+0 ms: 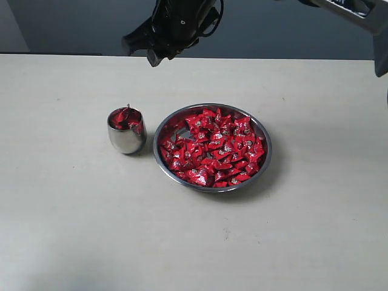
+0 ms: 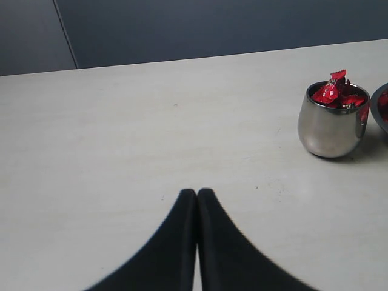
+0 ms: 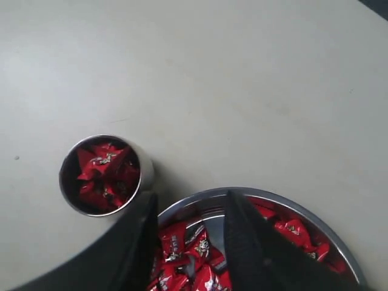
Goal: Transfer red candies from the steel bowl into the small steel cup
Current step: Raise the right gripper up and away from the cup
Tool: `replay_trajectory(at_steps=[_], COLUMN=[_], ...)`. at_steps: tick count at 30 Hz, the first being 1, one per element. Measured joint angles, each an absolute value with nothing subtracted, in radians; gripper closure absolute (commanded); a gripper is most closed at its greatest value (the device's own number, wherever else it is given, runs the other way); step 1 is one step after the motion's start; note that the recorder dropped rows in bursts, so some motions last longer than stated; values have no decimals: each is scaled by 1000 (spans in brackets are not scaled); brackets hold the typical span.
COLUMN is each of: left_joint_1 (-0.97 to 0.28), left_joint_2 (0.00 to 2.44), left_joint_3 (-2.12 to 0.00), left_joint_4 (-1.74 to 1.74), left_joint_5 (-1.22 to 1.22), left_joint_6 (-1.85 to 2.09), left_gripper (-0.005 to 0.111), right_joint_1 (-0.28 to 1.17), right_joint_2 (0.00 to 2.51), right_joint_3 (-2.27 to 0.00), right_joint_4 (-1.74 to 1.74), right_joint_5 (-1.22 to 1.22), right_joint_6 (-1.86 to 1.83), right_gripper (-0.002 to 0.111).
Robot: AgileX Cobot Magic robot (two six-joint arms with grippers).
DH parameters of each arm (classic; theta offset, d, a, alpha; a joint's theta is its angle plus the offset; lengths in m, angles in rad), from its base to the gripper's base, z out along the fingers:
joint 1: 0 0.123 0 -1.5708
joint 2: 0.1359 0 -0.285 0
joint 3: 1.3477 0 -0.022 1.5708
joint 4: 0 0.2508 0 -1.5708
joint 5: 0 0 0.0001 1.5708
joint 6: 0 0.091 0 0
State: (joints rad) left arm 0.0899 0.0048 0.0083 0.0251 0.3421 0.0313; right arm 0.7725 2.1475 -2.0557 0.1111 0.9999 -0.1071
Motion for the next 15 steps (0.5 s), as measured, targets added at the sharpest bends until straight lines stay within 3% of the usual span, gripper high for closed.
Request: replay_trajectory(at_steps=[15], left_joint_1=[90], left_joint_2=[5], left_joint_3=[8], left_joint_4=[25], left_joint_5=[342], left_joint_6=[31], left_gripper=[106], right_joint_1=[772], right_joint_2=[2146], right_joint_3=[-2056], right_joint_4=[88], right_joint_5=[1010], right_joint_6=[-107], right_gripper=[72])
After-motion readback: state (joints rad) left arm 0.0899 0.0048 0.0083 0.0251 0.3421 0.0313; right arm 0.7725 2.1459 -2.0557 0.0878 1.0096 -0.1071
